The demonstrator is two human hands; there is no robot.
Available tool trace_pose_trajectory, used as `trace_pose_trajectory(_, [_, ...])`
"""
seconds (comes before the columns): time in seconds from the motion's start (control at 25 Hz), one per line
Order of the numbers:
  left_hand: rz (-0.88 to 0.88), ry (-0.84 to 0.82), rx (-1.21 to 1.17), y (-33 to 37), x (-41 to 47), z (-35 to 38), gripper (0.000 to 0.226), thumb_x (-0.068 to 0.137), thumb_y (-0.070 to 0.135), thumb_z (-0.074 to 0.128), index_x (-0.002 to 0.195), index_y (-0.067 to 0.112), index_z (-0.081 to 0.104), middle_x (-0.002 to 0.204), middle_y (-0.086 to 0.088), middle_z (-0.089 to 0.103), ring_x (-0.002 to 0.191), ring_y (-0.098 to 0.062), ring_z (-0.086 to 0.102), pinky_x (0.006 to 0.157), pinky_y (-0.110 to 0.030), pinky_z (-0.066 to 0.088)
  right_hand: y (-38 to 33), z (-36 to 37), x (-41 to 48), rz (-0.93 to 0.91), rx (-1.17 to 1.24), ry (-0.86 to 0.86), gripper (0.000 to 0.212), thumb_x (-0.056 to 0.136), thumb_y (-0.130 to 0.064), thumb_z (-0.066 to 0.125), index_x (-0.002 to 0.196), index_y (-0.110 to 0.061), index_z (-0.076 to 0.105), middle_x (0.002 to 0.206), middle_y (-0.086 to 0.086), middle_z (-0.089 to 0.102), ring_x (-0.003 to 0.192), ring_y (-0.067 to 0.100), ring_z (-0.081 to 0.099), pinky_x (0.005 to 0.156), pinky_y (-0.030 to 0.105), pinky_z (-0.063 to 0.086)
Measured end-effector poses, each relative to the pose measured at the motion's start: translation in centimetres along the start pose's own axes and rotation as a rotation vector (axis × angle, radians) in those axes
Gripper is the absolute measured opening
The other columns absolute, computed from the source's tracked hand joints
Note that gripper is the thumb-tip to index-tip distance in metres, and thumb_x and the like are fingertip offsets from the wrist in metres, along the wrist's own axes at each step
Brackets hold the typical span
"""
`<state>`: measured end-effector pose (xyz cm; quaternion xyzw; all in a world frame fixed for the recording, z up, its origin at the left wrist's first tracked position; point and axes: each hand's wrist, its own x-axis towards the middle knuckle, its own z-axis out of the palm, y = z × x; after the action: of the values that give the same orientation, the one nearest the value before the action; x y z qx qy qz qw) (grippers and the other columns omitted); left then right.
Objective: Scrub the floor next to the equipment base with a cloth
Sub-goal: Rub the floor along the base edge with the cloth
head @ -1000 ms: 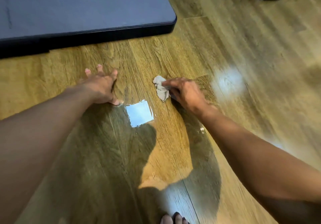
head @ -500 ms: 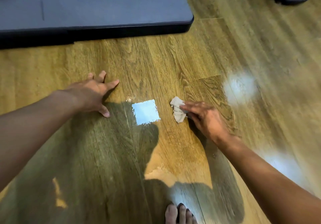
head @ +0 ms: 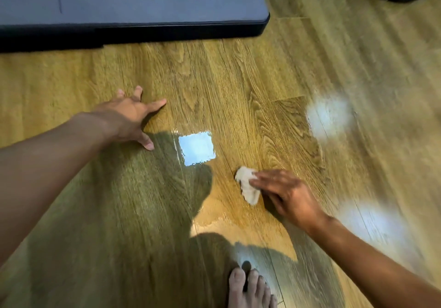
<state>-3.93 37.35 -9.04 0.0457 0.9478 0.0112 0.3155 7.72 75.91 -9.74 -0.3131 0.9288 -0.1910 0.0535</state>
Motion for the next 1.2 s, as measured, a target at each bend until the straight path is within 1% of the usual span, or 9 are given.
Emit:
trace_pose_trajectory(0.12, [0.006,0.008,-0.013,-0.2,0.3,0.0,0.120,0.059,0.061,0.079,0.142,0.057,-0.008,0.159,-0.005,-0.014,0.144,-0.042,-0.002,0.109,-0.060,0.026,-0.8,0.2,-0.4,-0.034,0.053,-0.053,0.029,0.088,-0.015,0.061,0.115,-0.022,0.068,0.121,-0.004,0.065,0.110,0.012,0.061,0.091,0.033,0.051])
trace_pose_trajectory(0.32, [0.002,-0.004,-0.045,-0.3,0.1,0.0,0.119,0.061,0.057,0.080,0.144,0.055,-0.007,0.158,-0.005,-0.016,0.143,-0.042,-0.007,0.110,-0.060,0.023,-1.3,1.0,3.6,0.043,0.008,0.027,0.035,0.081,-0.003,0.071,0.112,-0.018,0.069,0.116,0.000,0.068,0.104,0.017,0.064,0.084,0.038,0.055])
trace_pose_trajectory(0.44, [0.000,0.014,-0.056,-0.1,-0.1,0.2,0.117,0.064,0.053,0.080,0.145,0.053,-0.005,0.158,-0.005,-0.017,0.143,-0.041,-0.009,0.109,-0.059,0.021,-3.3,1.2,-0.5,-0.106,0.036,-0.081,0.035,0.083,-0.008,0.065,0.115,-0.022,0.068,0.120,-0.004,0.065,0.112,0.012,0.059,0.089,0.034,0.052])
trace_pose_trajectory(0.52, [0.001,0.017,-0.065,0.0,-0.1,0.2,0.117,0.064,0.052,0.080,0.145,0.052,-0.004,0.158,-0.006,-0.017,0.143,-0.042,-0.008,0.109,-0.059,0.021,-3.2,1.0,1.3,-0.172,0.053,-0.128,0.038,0.080,-0.005,0.071,0.114,-0.020,0.069,0.119,-0.002,0.066,0.111,0.014,0.060,0.090,0.033,0.051])
trace_pose_trajectory(0.72, [0.004,0.008,-0.068,-0.1,-0.2,-0.1,0.117,0.064,0.054,0.079,0.145,0.053,-0.004,0.158,-0.005,-0.017,0.143,-0.042,-0.008,0.109,-0.059,0.021,-2.8,1.7,7.8,0.067,0.011,0.001,0.037,0.082,-0.002,0.067,0.115,-0.020,0.067,0.117,0.001,0.067,0.106,0.018,0.062,0.086,0.032,0.055])
trace_pose_trajectory(0.84, [-0.006,0.002,-0.065,0.1,-0.3,-0.1,0.116,0.064,0.053,0.080,0.145,0.053,-0.004,0.158,-0.004,-0.017,0.143,-0.042,-0.008,0.110,-0.060,0.022,-4.6,2.6,4.3,-0.051,0.018,-0.055,0.036,0.086,-0.009,0.058,0.119,-0.021,0.063,0.121,0.000,0.064,0.108,0.016,0.058,0.090,0.029,0.048])
trace_pose_trajectory(0.92, [-0.004,-0.002,-0.055,0.2,-0.2,0.0,0.117,0.064,0.054,0.079,0.145,0.053,-0.004,0.158,-0.004,-0.017,0.143,-0.042,-0.008,0.110,-0.060,0.023,-3.9,2.4,6.4,-0.088,0.017,-0.078,0.034,0.088,-0.012,0.057,0.120,-0.021,0.063,0.122,0.001,0.064,0.107,0.015,0.059,0.092,0.026,0.046])
trace_pose_trajectory(1.08, [-0.012,-0.003,-0.034,0.1,-0.2,-0.3,0.118,0.063,0.056,0.078,0.145,0.053,-0.006,0.158,-0.004,-0.018,0.143,-0.042,-0.008,0.109,-0.060,0.024,-2.3,2.0,13.8,0.019,-0.009,-0.001,0.032,0.087,-0.006,0.065,0.117,-0.017,0.065,0.121,0.004,0.065,0.106,0.020,0.061,0.088,0.036,0.054])
trace_pose_trajectory(1.2, [-0.018,-0.004,-0.032,0.3,-0.4,-0.2,0.117,0.065,0.055,0.078,0.145,0.052,-0.007,0.158,-0.004,-0.019,0.143,-0.041,-0.009,0.109,-0.060,0.025,-3.1,2.7,11.3,0.047,0.017,-0.004,0.037,0.086,-0.004,0.065,0.118,-0.020,0.064,0.123,0.002,0.063,0.108,0.018,0.060,0.085,0.037,0.055])
